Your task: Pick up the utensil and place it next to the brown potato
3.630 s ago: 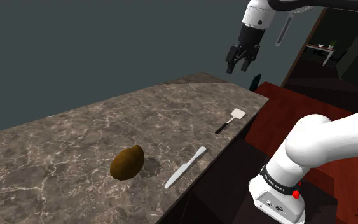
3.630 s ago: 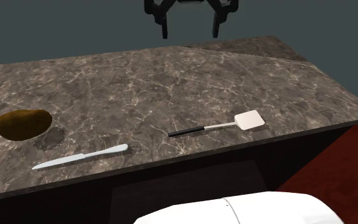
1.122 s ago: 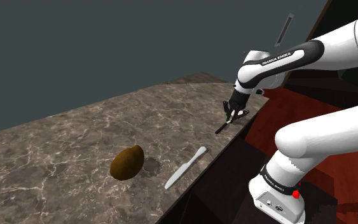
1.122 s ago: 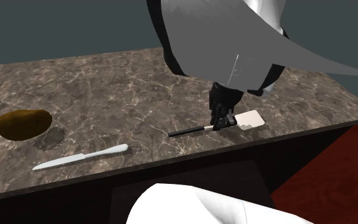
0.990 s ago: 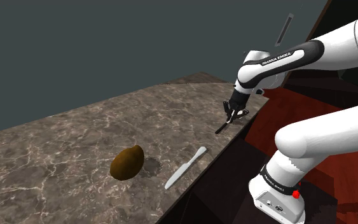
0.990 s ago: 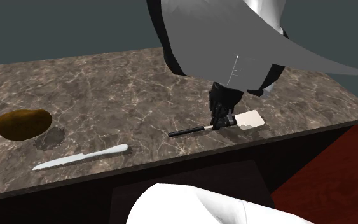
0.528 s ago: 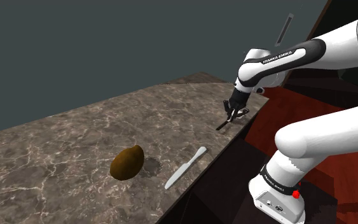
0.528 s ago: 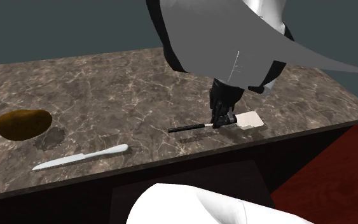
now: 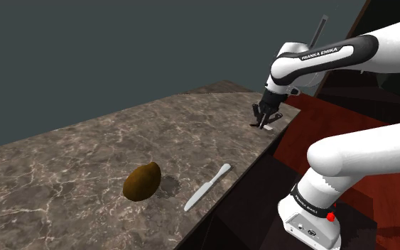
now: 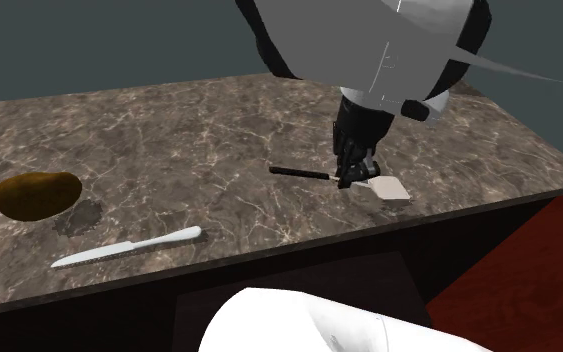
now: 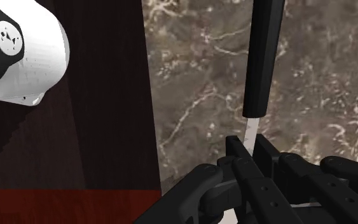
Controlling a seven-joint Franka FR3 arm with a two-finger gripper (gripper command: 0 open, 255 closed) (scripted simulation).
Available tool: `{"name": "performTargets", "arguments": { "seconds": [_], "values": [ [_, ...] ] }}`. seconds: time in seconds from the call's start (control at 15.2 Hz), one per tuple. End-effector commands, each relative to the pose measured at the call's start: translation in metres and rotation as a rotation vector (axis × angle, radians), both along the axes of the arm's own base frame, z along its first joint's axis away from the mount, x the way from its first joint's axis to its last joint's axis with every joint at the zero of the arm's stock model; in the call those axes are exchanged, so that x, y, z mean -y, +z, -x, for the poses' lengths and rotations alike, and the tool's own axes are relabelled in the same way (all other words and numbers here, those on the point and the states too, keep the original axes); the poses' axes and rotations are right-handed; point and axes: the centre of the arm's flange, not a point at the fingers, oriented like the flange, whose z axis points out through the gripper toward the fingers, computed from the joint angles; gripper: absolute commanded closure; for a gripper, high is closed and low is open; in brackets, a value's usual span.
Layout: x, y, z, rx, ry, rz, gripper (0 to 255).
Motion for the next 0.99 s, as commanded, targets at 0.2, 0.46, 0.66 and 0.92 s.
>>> {"name": "performTargets", "arguments": {
  "seconds": [0.2,0.46,0.66,0.92],
  "values": [
    [-0.001,0.027,0.001,-0.001,0.0,0.0,255],
    [-0.001,0.048,0.001,-0.001,0.0,0.0,255],
    [-0.001,0.064,0.001,-0.001,0.0,0.0,255],
    [-0.001,0.085,0.001,-0.001,0.0,0.0,255]
  ]
}}
